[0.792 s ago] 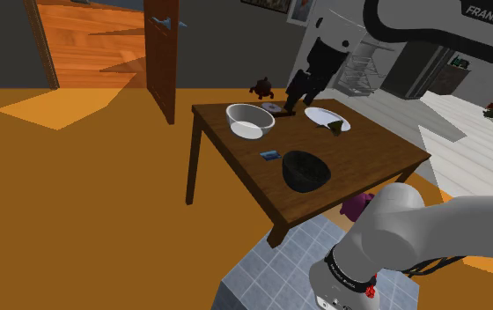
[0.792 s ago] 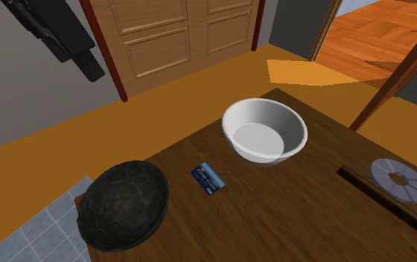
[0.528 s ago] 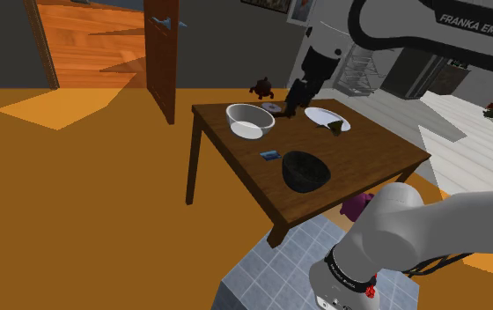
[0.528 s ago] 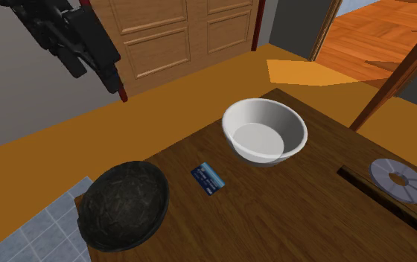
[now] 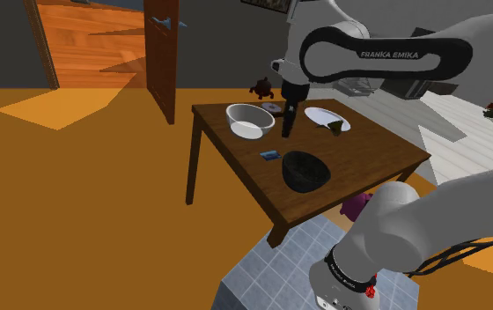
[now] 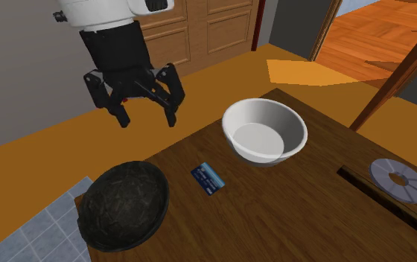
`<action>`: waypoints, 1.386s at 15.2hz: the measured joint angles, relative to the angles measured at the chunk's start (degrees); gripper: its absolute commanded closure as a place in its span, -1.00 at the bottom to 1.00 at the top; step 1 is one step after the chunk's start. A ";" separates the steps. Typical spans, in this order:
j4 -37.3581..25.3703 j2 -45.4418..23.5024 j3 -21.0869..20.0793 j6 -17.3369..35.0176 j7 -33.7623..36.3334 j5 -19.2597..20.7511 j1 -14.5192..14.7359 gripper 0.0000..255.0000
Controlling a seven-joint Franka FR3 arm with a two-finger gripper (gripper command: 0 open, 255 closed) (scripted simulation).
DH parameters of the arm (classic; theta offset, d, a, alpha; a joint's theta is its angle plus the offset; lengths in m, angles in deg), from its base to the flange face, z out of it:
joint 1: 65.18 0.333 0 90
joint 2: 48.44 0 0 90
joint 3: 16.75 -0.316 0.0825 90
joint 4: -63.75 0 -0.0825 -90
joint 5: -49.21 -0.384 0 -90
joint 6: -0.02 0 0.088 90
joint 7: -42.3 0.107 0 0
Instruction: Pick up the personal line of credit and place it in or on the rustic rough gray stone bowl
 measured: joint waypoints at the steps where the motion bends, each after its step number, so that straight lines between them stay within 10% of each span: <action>1: 0.52 -1.27 0.64 0.78 -2.84 1.58 0.22 -1.00; 13: 1.88 -22.65 5.27 15.18 -29.97 22.42 1.11 -1.00; 21: 3.72 -26.78 6.99 21.98 -30.41 26.97 -0.52 -1.00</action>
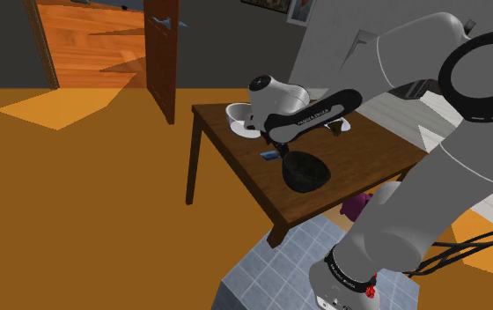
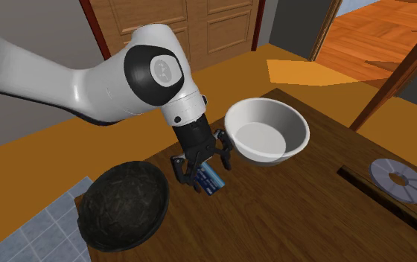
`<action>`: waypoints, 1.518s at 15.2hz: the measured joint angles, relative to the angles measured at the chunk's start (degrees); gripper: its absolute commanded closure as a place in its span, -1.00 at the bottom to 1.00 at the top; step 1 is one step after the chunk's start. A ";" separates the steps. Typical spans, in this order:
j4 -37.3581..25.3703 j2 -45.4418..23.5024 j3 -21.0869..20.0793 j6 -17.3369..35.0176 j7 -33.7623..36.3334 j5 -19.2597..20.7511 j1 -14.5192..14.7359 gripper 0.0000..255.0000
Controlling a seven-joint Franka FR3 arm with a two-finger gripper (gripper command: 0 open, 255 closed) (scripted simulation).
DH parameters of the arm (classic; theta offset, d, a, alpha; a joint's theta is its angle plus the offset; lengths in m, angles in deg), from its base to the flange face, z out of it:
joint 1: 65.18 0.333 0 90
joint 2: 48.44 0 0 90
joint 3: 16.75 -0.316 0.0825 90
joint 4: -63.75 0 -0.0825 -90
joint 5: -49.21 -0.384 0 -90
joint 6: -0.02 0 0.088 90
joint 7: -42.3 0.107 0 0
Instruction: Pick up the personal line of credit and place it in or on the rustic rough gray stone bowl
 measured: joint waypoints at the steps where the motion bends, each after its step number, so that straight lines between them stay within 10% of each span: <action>1: 0.30 -0.35 0.21 0.35 0.05 0.18 -0.19 -1.00; 6: 0.31 -0.88 0.48 0.74 -0.07 0.35 -0.43 -1.00; 7: 0.31 -0.88 0.48 0.74 -0.08 0.35 -0.43 1.00; 23: -0.82 1.99 0.04 -2.88 -2.18 -0.88 -0.06 1.00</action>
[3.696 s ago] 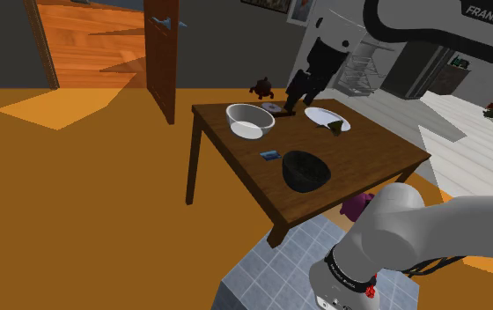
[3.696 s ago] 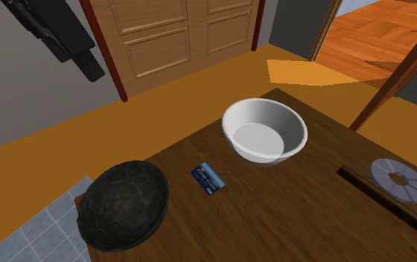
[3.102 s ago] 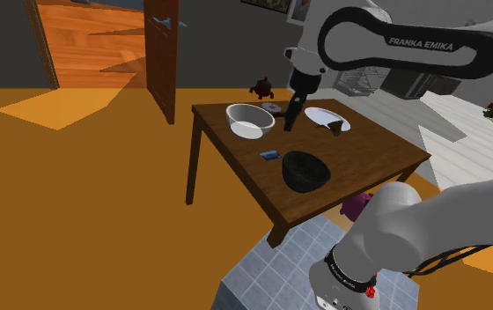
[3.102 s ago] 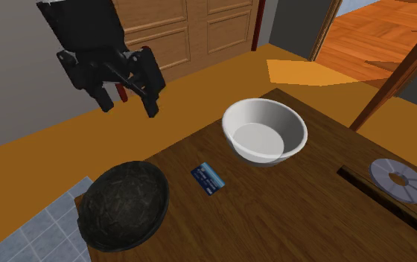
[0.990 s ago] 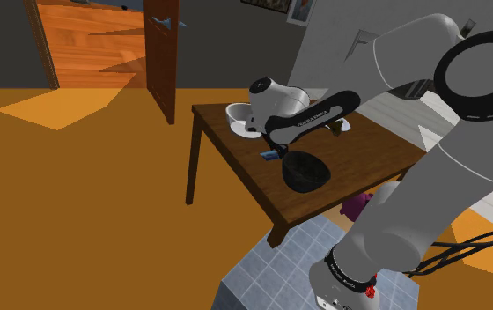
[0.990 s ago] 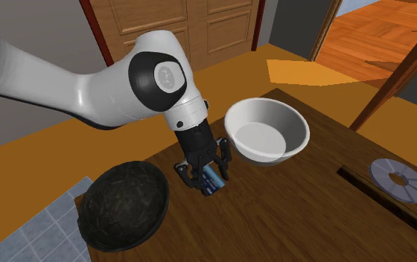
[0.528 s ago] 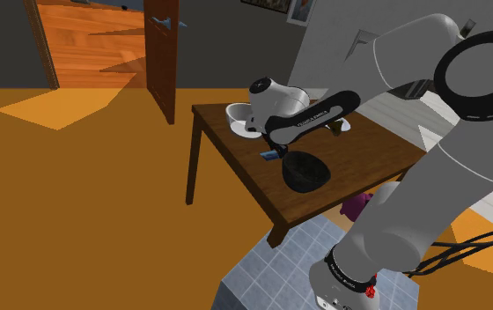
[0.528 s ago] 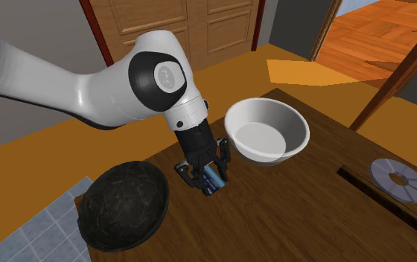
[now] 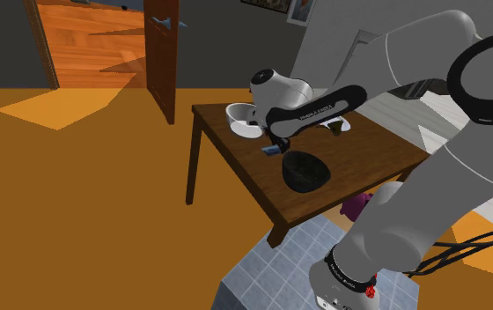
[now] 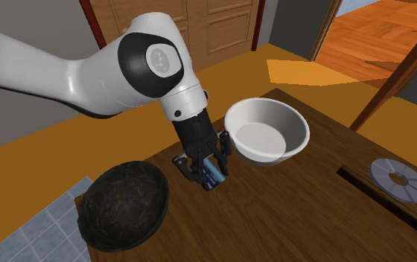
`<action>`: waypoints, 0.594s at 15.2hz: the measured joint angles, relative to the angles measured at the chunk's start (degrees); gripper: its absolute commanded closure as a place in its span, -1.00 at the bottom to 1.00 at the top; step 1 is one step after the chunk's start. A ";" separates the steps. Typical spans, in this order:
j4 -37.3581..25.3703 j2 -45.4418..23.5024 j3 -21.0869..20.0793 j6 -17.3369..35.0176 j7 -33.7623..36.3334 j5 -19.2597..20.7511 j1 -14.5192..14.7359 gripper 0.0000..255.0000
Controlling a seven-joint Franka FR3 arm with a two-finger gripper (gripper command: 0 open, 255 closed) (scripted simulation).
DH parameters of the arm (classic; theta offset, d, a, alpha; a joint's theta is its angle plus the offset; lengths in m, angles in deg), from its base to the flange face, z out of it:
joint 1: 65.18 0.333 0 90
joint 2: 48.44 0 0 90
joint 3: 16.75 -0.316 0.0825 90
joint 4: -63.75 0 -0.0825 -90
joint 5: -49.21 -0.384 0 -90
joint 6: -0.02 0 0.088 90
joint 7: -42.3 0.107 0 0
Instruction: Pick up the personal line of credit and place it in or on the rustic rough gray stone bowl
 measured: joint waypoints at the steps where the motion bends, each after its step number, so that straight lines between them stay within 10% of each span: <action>1: -0.14 0.56 0.00 -0.57 -0.44 -0.12 -0.02 1.00; 9: -2.84 4.29 -0.72 -6.36 -3.71 -1.82 0.49 1.00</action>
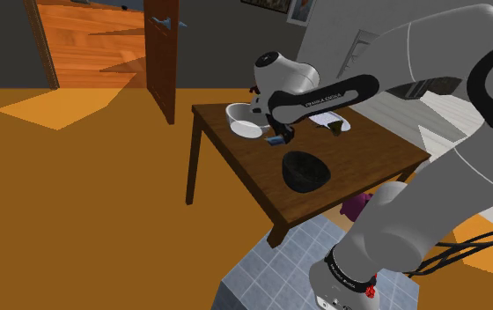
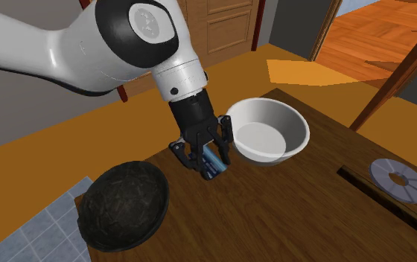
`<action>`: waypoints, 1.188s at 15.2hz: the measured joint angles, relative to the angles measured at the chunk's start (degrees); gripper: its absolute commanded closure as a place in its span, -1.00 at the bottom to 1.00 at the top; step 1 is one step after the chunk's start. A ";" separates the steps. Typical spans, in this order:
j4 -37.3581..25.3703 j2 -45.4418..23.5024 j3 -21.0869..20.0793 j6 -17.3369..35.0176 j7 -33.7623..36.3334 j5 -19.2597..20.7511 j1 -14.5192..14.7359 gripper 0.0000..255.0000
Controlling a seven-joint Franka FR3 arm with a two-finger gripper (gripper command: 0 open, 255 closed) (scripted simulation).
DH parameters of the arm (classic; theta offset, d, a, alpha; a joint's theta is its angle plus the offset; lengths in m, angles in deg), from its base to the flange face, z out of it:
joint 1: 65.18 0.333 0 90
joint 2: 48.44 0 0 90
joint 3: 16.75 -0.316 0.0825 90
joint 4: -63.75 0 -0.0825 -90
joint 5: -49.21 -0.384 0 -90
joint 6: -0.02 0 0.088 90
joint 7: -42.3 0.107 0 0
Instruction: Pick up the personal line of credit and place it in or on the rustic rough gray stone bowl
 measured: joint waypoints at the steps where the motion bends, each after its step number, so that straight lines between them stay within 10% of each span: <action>1: -0.31 0.41 -0.08 -0.65 -0.36 -0.16 0.04 1.00; 18: -8.07 5.47 -1.41 -11.95 -6.81 -2.41 0.58 1.00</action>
